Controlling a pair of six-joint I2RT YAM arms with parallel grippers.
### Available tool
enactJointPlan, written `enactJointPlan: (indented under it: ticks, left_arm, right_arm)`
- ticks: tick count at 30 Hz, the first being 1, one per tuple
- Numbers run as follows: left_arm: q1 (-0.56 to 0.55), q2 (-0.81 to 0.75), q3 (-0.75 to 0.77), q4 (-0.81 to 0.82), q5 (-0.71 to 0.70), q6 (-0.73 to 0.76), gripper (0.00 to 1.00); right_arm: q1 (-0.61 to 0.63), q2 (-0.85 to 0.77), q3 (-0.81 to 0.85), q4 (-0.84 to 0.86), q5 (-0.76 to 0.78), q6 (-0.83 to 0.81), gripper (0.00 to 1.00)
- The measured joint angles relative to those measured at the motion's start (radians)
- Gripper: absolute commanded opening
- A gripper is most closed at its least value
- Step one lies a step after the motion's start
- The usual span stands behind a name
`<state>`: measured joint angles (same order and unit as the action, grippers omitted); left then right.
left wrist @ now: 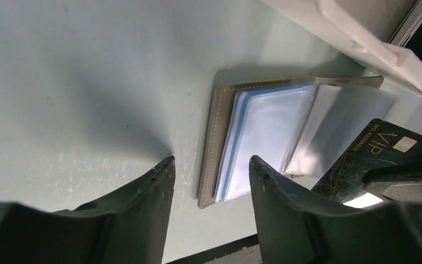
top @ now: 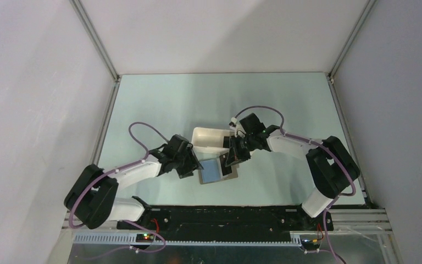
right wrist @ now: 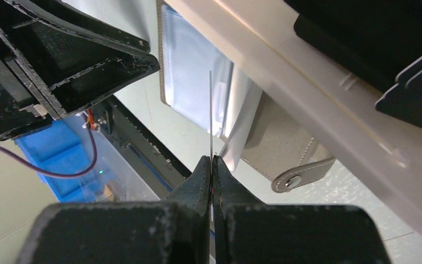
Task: Put the credit cards into the card holder
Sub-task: Insert the credit card into the card holder.
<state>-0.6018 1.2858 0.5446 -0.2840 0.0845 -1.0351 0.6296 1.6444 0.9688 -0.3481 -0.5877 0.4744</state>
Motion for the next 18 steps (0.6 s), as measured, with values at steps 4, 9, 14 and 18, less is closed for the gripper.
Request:
enactJointPlan:
  ticks: [4, 9, 14, 18]
  left_arm:
    - [0.000, 0.067, 0.046, -0.002, 0.000, 0.022, 0.50]
    - [0.000, 0.164, 0.120, -0.006, 0.010, 0.051, 0.35]
    - [-0.014, 0.227, 0.174, -0.024, 0.018, 0.087, 0.26]
    - [-0.049, 0.269, 0.224, -0.054, 0.011, 0.111, 0.26]
  right_arm:
    - [0.006, 0.026, 0.014, -0.017, 0.032, -0.028, 0.00]
    - [0.013, 0.060, 0.018, -0.059, 0.082, -0.050, 0.00]
    - [0.017, 0.066, 0.018, -0.090, 0.106, -0.064, 0.00]
    - [0.017, 0.066, 0.019, -0.109, 0.101, -0.083, 0.00]
